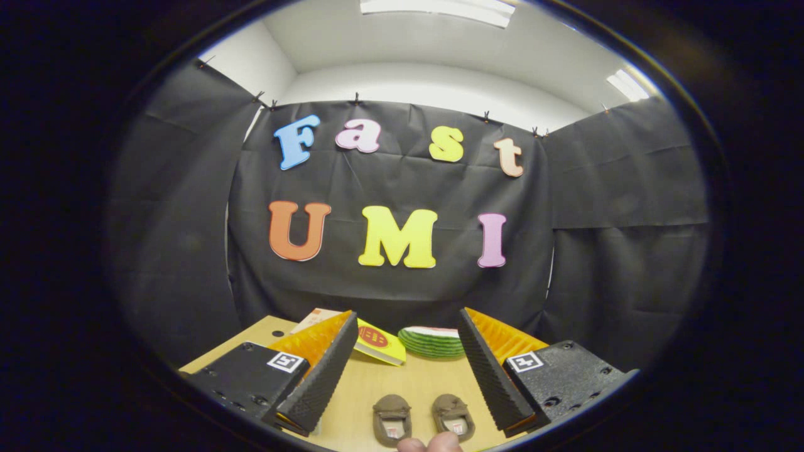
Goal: Open the storage box then place both shoes into the box .Put the left shoe in first, then the right shoe, with the right side of both shoes facing outward in a uniform manner.
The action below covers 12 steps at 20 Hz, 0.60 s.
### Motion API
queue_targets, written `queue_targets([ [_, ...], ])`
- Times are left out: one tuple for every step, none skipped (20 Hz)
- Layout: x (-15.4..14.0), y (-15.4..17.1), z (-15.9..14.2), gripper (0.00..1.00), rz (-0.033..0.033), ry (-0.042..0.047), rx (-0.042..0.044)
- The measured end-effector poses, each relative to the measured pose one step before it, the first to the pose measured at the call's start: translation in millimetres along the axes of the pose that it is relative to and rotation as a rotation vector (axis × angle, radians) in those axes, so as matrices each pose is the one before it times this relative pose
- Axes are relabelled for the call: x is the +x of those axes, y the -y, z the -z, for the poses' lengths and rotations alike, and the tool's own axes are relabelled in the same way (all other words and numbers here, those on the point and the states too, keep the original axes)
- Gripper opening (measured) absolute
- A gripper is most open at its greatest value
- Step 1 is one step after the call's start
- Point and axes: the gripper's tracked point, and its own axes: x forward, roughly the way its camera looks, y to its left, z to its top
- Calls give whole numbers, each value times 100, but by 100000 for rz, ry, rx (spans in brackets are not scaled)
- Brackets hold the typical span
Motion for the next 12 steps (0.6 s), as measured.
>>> queue_targets([
  [-11, -326, 201, 100, -622, -716, -731],
  [-97, -171, 85, 100, -703, -919, -940],
  [-197, -104, -36, 100, -704, -459, -843],
  [-306, -69, -267, 100, -564, 329, -722],
  [-158, -14, -195, 100, -553, 238, -634],
  [-179, -178, -133, 100, -1032, -345, -358],
  [-88, -223, -54, 100, -1385, -297, 421],
  [-66, -281, -86, 100, -1487, -605, 577],
  [-50, -66, -108, 100, -1011, -474, 346],
  [-80, -145, -133, 100, -1315, -256, 205],
  [-120, -234, 22, 100, -1144, -367, -22],
  [4, -402, 74, 100, -2115, -1218, 389],
])
